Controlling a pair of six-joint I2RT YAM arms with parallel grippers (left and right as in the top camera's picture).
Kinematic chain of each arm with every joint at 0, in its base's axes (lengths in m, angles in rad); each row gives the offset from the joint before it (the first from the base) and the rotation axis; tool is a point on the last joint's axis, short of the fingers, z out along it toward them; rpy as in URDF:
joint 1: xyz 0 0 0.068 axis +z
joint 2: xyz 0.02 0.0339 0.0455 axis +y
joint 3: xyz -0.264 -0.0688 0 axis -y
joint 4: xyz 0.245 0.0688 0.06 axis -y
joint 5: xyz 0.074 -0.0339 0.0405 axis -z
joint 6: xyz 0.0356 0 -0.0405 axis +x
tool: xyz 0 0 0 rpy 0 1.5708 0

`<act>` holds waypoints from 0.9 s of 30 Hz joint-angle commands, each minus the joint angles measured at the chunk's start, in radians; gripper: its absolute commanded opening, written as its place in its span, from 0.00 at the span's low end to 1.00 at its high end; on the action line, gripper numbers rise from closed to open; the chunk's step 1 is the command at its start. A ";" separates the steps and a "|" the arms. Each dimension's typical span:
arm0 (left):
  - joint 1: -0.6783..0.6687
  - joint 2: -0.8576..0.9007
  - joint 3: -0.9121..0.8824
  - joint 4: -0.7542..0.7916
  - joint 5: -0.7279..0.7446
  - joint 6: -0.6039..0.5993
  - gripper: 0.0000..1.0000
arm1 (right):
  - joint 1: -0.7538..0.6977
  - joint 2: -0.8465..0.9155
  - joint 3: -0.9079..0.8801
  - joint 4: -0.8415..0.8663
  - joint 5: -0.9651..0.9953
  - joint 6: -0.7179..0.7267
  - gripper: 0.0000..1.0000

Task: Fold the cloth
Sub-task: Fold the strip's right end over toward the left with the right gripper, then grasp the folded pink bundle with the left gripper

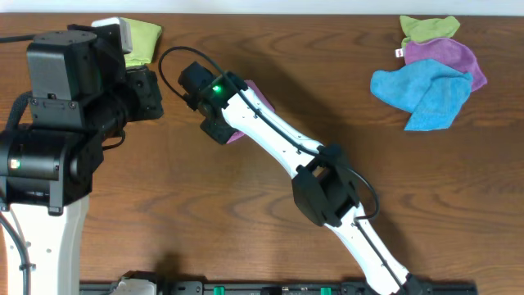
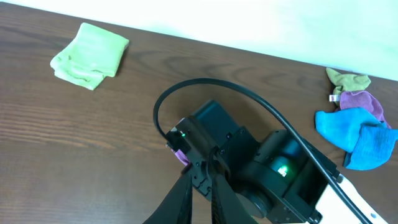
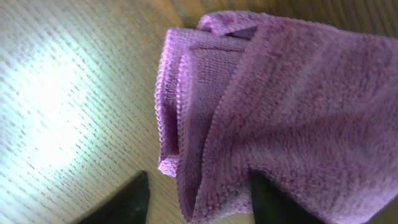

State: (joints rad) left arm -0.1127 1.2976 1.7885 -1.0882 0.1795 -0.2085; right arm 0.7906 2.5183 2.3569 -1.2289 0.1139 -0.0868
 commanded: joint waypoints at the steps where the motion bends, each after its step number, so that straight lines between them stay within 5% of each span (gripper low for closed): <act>1: 0.002 -0.006 0.005 0.027 -0.011 0.011 0.15 | -0.003 -0.038 0.028 0.002 -0.013 0.004 0.60; 14: 0.003 0.031 0.000 0.071 -0.082 -0.051 0.30 | -0.185 -0.198 0.045 -0.040 -0.011 0.014 0.67; 27: 0.019 0.237 -0.198 0.179 0.163 -0.189 0.54 | -0.425 -0.201 0.045 -0.073 -0.186 0.013 0.71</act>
State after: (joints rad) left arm -0.1097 1.5139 1.6321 -0.9436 0.2405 -0.3454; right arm 0.3885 2.3226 2.3932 -1.3010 -0.0242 -0.0727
